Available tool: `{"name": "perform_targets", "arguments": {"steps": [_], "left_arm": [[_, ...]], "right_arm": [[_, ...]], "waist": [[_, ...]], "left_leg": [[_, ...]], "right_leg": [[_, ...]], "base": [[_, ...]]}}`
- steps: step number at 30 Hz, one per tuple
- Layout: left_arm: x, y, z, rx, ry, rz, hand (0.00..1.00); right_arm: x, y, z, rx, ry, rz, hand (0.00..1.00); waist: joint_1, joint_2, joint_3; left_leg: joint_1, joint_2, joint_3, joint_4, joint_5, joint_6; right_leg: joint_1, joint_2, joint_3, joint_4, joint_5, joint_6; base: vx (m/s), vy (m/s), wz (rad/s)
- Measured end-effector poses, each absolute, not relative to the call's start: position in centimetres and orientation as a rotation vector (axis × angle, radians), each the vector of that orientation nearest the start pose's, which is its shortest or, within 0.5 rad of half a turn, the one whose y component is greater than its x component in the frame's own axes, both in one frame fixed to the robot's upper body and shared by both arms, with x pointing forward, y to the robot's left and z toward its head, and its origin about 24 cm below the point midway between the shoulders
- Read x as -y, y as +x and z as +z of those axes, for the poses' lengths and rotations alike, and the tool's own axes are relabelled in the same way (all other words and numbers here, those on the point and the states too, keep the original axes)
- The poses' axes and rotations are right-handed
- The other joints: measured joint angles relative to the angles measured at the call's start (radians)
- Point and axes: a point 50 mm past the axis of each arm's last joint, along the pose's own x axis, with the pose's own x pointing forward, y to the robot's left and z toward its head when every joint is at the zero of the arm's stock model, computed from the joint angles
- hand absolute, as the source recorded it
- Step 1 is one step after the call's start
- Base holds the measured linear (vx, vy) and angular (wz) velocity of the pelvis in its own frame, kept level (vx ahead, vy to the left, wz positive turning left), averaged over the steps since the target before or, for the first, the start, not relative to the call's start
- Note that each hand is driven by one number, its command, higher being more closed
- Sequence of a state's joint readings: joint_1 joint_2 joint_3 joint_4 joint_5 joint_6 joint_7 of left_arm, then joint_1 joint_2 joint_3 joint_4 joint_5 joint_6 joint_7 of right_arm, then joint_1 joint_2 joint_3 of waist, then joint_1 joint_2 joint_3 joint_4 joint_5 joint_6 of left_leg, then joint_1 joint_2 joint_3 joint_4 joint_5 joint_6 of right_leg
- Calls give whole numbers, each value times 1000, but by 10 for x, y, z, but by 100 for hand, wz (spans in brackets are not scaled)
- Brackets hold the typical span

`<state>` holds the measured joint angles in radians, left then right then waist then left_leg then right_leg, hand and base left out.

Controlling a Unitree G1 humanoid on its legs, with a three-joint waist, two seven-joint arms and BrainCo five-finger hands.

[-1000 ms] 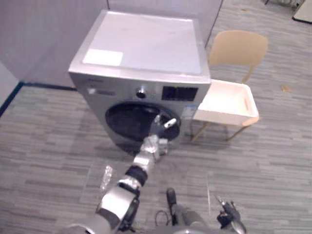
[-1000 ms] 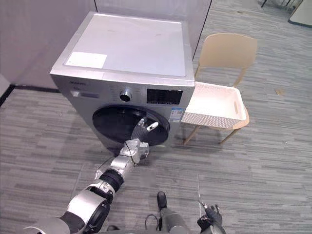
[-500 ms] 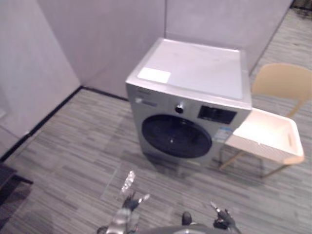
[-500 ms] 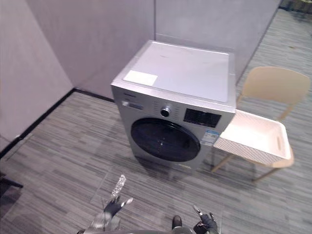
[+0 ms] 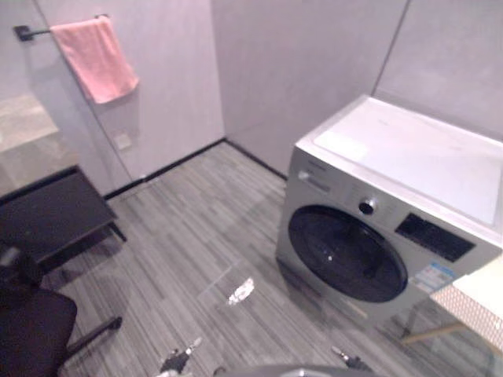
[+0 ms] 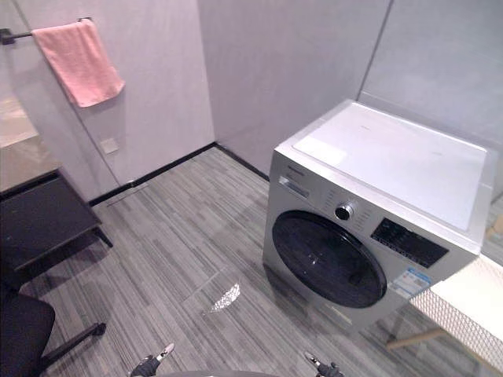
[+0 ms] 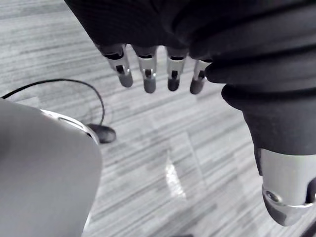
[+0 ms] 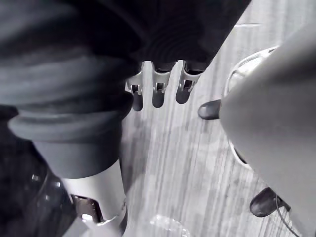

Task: Pick up the laundry basket with both hands and put the clothes into the washing machine.

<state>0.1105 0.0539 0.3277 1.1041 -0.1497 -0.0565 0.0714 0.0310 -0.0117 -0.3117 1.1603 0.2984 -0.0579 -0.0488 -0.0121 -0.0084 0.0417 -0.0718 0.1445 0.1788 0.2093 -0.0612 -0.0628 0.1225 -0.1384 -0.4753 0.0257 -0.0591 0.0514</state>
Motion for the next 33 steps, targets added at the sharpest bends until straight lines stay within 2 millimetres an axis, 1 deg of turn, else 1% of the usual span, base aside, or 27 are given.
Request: {"name": "perform_targets", "arguments": {"steps": [1, 2, 4, 6, 8, 9, 10, 11, 12, 14, 15, 16, 17, 18, 19, 20, 21, 22, 23, 24, 25, 26, 27, 28, 29, 31, 33], "left_arm": [[-216, 64, -165, -1100, -257, 570, 0], [-217, 62, -165, -1087, -279, 596, 0], [-213, 52, -166, -1095, -313, 628, 0], [-209, 39, -168, -1115, -357, 677, 0], [-202, 28, -170, -1146, -387, 698, 0], [-198, 26, -171, -1161, -395, 694, 0], [-199, 25, -172, -1166, -403, 708, 0], [-200, 22, -172, -1171, -409, 724, 0], [-202, 19, -172, -1174, -420, 746, 0], [-207, 13, -171, -1176, -414, 767, 0], [-208, 14, -171, -1173, -409, 766, 0], [-209, 15, -170, -1170, -406, 764, 0], [-210, 17, -170, -1167, -398, 755, 0], [-209, 20, -170, -1172, -369, 715, 0], [-209, 28, -170, -1165, -330, 662, 0], [-210, 36, -169, -1154, -305, 627, 0], [-215, 55, -166, -1118, -261, 575, 0], [-217, 63, -164, -1098, -242, 555, 0], [-218, 71, -162, -1081, -229, 540, 0], [-214, 90, -158, -1031, -193, 478, 0], [-206, 103, -155, -998, -181, 424, 0], [-202, 111, -153, -974, -179, 403, 0], [-197, 115, -153, -963, -191, 393, 0], [-190, 120, -152, -947, -211, 383, 0], [-186, 122, -152, -943, -221, 377, 0], [-174, 118, -154, -961, -249, 364, 0], [-175, 118, -154, -958, -244, 358, 0]], "right_arm": [[190, 96, -165, -1062, 373, -494, 0], [191, 101, -164, -1052, 354, -475, 0], [192, 100, -164, -1062, 326, -455, 0], [196, 103, -162, -1047, 316, -459, 0], [198, 112, -159, -1002, 346, -471, 0], [197, 119, -156, -977, 360, -470, 0], [196, 123, -155, -961, 378, -472, 0], [190, 127, -154, -950, 405, -469, 0], [184, 128, -154, -952, 420, -463, 0], [171, 130, -155, -959, 438, -430, 0], [168, 132, -155, -959, 434, -413, 0], [167, 133, -154, -957, 435, -409, 0], [167, 131, -155, -965, 436, -412, 0], [173, 123, -157, -981, 419, -425, 0], [177, 117, -159, -994, 405, -430, 0], [178, 115, -159, -1002, 396, -430, 0], [180, 115, -159, -1003, 389, -430, 0], [178, 116, -159, -1004, 391, -426, 0], [177, 116, -159, -1003, 393, -424, 0], [176, 119, -159, -997, 392, -416, 0], [178, 119, -158, -991, 389, -424, 0], [181, 118, -158, -989, 389, -433, 0], [181, 118, -158, -988, 390, -435, 0], [181, 120, -157, -978, 395, -438, 0], [183, 121, -156, -965, 399, -444, 0], [185, 122, -154, -948, 406, -457, 0], [185, 117, -156, -960, 419, -470, 0]], "waist": [[8, 5, 20], [15, 9, 34], [33, 22, 42], [35, 31, 39], [50, 49, 38], [56, 59, 37], [62, 54, 39], [77, 41, 45], [89, 28, 42], [88, 1, 36], [89, -6, 35], [89, -15, 27], [87, -12, 16], [82, -17, 11], [78, -12, 8], [74, -14, 9], [59, -23, 10], [49, -38, 11], [44, -38, 19], [25, -67, 19], [16, -75, 20], [16, -74, 21], [12, -69, 24], [-6, -57, 30], [-11, -49, 35], [-14, -24, 41], [-12, -32, 37]], "left_leg": [[-50, 28, -22, 140, -28, 7], [-103, 37, -60, 260, -24, 12], [-144, 47, -74, 325, -18, 15], [-150, 37, -58, 316, -26, 7], [-121, 15, -24, 184, -29, 11], [-107, 11, 30, 76, -32, 19], [-109, 3, 60, 34, -4, 35], [-104, -5, 90, 18, 2, 42], [-95, -16, 94, 17, -2, 47], [-78, -46, 102, 14, -13, 60], [-70, -61, 104, 18, -39, 65], [-59, -83, 106, 24, -70, 80], [-38, -104, 98, 18, -95, 86], [-7, -129, 74, 5, -106, 95], [15, -144, 52, 1, -111, 103], [27, -155, 32, 1, -116, 107], [53, -175, -12, 2, -121, 117], [70, -183, -40, 5, -127, 129], [78, -185, -56, 6, -127, 139], [105, -185, -114, 10, -131, 144], [122, -183, -149, 6, -134, 145], [131, -182, -173, 3, -138, 143], [139, -181, -203, 1, -142, 142], [149, -177, -244, 1, -148, 140], [158, -171, -265, -1, -152, 134], [175, -140, -346, -3, -173, 100], [178, -129, -433, 9, -211, 64]], "right_leg": [[12, 15, 10, 19, -17, -1], [26, 17, 7, 26, -24, 1], [36, 20, 2, 30, -30, 5], [36, 9, -5, 27, -31, 7], [-3, -5, -1, 21, -25, 18], [-29, -4, 5, 16, -17, 31], [-39, -16, 4, 6, -1, 37], [-39, -24, 4, -14, 19, 46], [-37, -33, 7, -24, 28, 52], [-14, -62, -3, -25, 26, 65], [-3, -82, -6, -10, 15, 78], [-4, -114, -8, 35, -12, 93], [-9, -146, -8, 103, -38, 106], [-42, -195, 13, 255, -57, 117], [-93, -237, 43, 419, -56, 100], [-131, -263, 75, 536, -40, 71], [-209, -295, 155, 736, 16, -12], [-244, -289, 198, 820, 17, -14], [-271, -273, 233, 882, 4, -8], [-340, -202, 305, 1010, -50, 3], [-392, -153, 331, 1031, -80, 3], [-437, -121, 347, 1017, -97, 8], [-474, -95, 360, 975, -106, 9], [-506, -66, 382, 880, -106, 9], [-510, -48, 399, 810, -106, 9], [-471, 25, 516, 463, -85, 15], [-427, 20, 562, 294, -50, 26]], "base": [[-109, -51, 7], [-99, -32, 7], [-47, 0, 10], [9, 38, 15], [27, 83, 13], [62, 78, 29], [97, 84, 28], [72, 41, 8], [145, 74, 1], [183, 108, 12], [126, 144, 12], [137, 177, 13], [156, 201, 33], [178, 187, 53], [182, 201, 63], [184, 193, 83], [205, 163, 89], [255, 81, 90], [234, 21, 107], [272, -9, 118], [249, -42, 122], [300, -85, 89], [318, -129, 94], [277, -139, 93], [294, -183, 107], [285, -244, 117], [293, -332, 132]]}}
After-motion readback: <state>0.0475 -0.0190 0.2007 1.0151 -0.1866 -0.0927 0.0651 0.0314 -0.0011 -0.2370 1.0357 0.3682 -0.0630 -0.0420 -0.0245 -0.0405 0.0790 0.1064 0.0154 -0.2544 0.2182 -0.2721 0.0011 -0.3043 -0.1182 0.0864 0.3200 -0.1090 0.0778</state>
